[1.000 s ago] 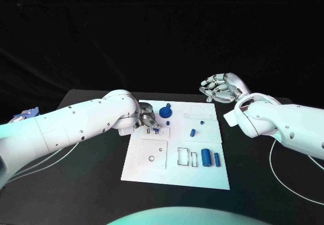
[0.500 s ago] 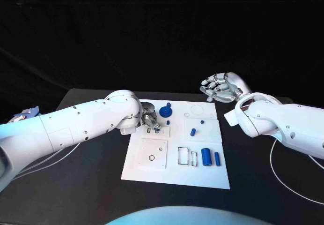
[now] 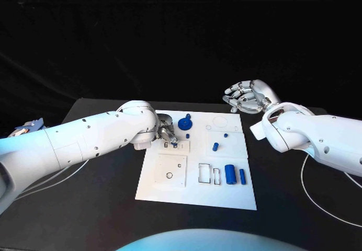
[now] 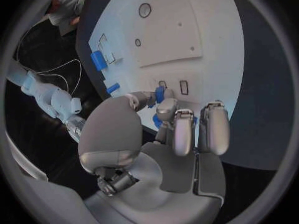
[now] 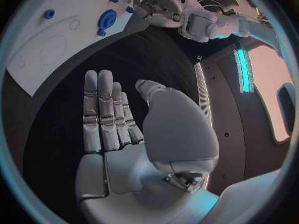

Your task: Assemble the parts on the task board

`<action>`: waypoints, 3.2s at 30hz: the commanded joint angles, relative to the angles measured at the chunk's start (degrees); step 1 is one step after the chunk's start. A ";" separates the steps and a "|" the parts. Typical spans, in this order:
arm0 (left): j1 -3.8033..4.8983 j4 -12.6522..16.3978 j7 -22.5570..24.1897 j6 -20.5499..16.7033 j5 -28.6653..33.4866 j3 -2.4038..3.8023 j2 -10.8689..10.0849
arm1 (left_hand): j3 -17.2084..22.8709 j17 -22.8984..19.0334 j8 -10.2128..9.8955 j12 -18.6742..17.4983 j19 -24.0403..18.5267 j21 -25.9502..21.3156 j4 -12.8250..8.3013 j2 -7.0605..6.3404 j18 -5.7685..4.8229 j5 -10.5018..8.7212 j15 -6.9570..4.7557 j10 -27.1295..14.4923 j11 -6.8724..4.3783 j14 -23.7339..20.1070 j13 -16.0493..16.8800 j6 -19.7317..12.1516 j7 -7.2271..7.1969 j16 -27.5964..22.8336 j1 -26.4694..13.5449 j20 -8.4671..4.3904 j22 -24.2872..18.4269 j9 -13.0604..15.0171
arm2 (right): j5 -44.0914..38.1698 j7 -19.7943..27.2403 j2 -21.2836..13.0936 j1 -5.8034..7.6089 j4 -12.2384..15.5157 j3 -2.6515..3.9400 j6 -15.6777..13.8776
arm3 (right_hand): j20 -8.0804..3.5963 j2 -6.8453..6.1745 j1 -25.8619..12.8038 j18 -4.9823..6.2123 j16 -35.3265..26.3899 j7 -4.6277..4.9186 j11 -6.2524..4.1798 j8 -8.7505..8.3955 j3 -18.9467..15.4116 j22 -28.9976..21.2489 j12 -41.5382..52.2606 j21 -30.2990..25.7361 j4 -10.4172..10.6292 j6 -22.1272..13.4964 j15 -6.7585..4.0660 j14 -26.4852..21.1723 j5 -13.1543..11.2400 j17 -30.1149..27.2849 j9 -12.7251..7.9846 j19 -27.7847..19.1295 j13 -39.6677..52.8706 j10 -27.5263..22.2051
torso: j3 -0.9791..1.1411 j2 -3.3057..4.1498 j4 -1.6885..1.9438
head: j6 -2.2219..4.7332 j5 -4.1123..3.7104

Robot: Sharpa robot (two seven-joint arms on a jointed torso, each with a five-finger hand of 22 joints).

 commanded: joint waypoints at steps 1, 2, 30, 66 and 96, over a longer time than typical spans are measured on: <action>-0.02 0.04 0.24 0.91 -0.35 0.00 0.05 | 10.03 11.84 0.28 0.20 0.46 0.23 -9.99 0.29 -0.51 0.37 0.24 0.27 -0.13 5.17 0.02 0.96 -0.44 -0.03 0.97 -0.13 1.59 0.05 | -0.11 0.21 0.03 -0.01 0.00 0.01 0.74 | 0.21 -0.07 -0.26 0.61 -0.13 0.29 0.24 0.35 -0.33 -0.05 -0.22 -0.19 -0.10 -0.51 0.41 0.15 0.37 0.05 -0.07 -0.02 -0.04 -0.25 | -0.01 -0.03 0.05 | -0.05 0.02; -0.02 0.05 0.23 1.03 -0.22 -0.01 0.03 | 10.03 11.84 0.28 0.20 0.46 0.23 -9.99 0.29 -0.51 0.37 0.24 0.27 -0.13 5.17 0.02 0.96 -0.44 -0.03 0.97 -0.13 1.59 0.05 | -0.11 0.21 0.03 -0.01 0.01 0.01 0.73 | 0.21 -0.07 -0.26 0.61 -0.13 0.29 0.24 0.35 -0.33 -0.05 -0.22 -0.19 -0.10 -0.51 0.41 0.15 0.37 0.05 -0.07 -0.02 -0.04 -0.25 | -0.01 -0.03 0.06 | -0.06 0.01; -0.21 0.41 -0.06 1.93 0.83 -0.06 0.13 | 10.21 11.83 0.31 0.21 0.45 0.23 -10.01 0.15 -0.50 0.50 0.22 0.31 -0.15 5.17 0.00 1.08 -0.46 -0.04 0.94 -0.14 1.57 0.06 | -0.11 0.33 -0.05 -0.01 0.07 0.01 0.64 | 0.21 -0.07 -0.26 0.61 -0.13 0.29 0.24 0.35 -0.33 -0.05 -0.22 -0.19 -0.10 -0.51 0.41 0.15 0.37 0.05 -0.07 -0.02 -0.04 -0.25 | -0.02 -0.01 0.03 | -0.11 0.08; -0.27 -0.66 -1.18 2.84 2.28 -0.16 0.58 | 9.82 11.84 0.80 0.68 0.43 0.18 -8.09 -0.64 -0.49 0.24 0.02 0.96 -0.45 5.18 0.33 2.03 -0.95 -0.02 -1.35 -0.24 1.54 0.36 | -0.11 0.35 -0.36 -0.01 0.23 0.01 0.56 | 0.22 -0.06 -0.35 0.62 -0.39 0.26 0.22 0.52 -0.38 -0.28 -0.18 -0.36 -0.13 -0.50 0.40 0.28 0.41 0.16 -0.06 0.11 -0.25 -0.21 | 0.03 -0.06 -0.01 | -0.73 -0.09; -0.27 -2.11 -1.11 2.99 3.66 -0.46 1.63 | 2.92 11.95 0.51 1.26 0.61 0.06 -1.55 -1.77 -0.54 -0.02 -0.65 1.29 -1.22 5.22 0.62 3.34 -1.96 0.08 -5.79 -0.87 1.74 0.22 | -0.10 0.28 -0.48 0.01 0.36 0.01 0.53 | 0.22 -0.03 -0.50 0.62 -0.53 0.26 0.23 0.61 -0.45 -0.40 -0.16 -0.45 -0.05 -0.49 0.41 0.34 0.39 0.22 -0.06 0.17 -0.35 -0.19 | 0.00 -0.04 -0.03 | -0.79 -0.37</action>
